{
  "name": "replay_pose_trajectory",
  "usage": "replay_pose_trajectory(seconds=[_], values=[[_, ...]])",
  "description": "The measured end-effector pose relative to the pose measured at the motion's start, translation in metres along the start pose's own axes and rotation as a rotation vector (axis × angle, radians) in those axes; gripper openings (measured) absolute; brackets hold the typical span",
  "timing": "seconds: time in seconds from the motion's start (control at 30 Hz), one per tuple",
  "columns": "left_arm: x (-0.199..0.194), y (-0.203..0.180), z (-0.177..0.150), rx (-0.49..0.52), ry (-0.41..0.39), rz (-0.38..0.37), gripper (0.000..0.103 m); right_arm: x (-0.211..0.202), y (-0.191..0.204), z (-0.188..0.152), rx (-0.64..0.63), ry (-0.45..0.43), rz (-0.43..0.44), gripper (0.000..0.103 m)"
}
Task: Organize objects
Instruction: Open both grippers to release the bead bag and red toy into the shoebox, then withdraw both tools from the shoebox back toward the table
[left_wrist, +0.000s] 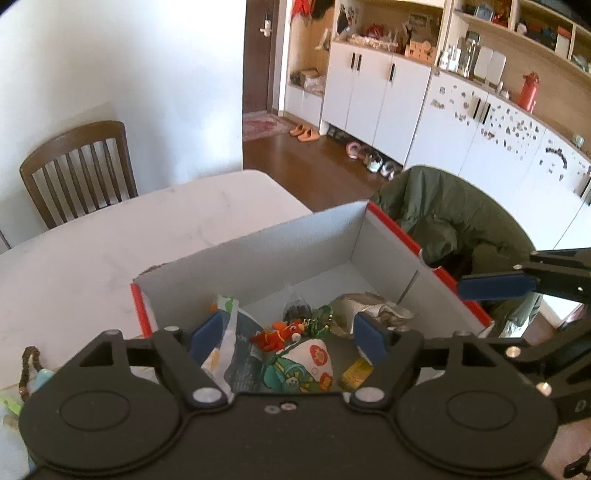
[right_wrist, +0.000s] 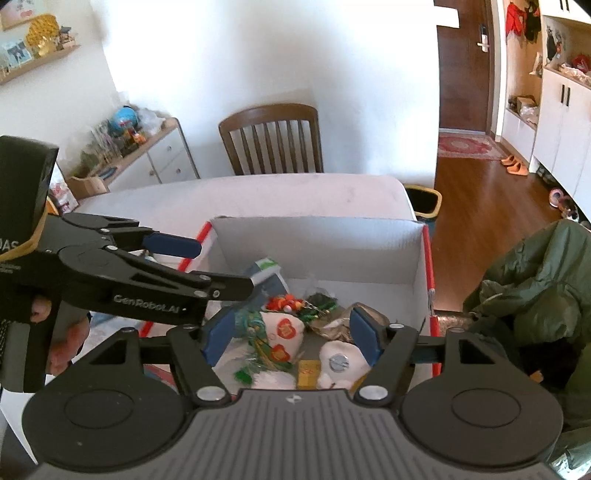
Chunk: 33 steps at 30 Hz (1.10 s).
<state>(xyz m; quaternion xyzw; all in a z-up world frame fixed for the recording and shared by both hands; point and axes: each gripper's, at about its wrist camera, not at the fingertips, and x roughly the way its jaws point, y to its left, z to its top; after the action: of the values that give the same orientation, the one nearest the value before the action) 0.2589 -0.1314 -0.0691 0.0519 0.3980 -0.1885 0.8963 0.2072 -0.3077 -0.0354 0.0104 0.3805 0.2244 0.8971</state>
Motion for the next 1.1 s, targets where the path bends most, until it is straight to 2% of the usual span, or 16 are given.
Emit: replay_pose_trajectory(seconds=[0.57, 1.1], values=[[-0.067, 0.038, -0.023, -0.071, -0.087, 0.024, 0.099, -0.021, 0.043, 0.006, 0.003, -0.053, 0.056, 0.08], [-0.113, 0.104, -0.055, -0.119, -0.124, 0.048, 0.102, 0.004, 0.126, 0.016, -0.006, -0.053, 0.122, 0.085]])
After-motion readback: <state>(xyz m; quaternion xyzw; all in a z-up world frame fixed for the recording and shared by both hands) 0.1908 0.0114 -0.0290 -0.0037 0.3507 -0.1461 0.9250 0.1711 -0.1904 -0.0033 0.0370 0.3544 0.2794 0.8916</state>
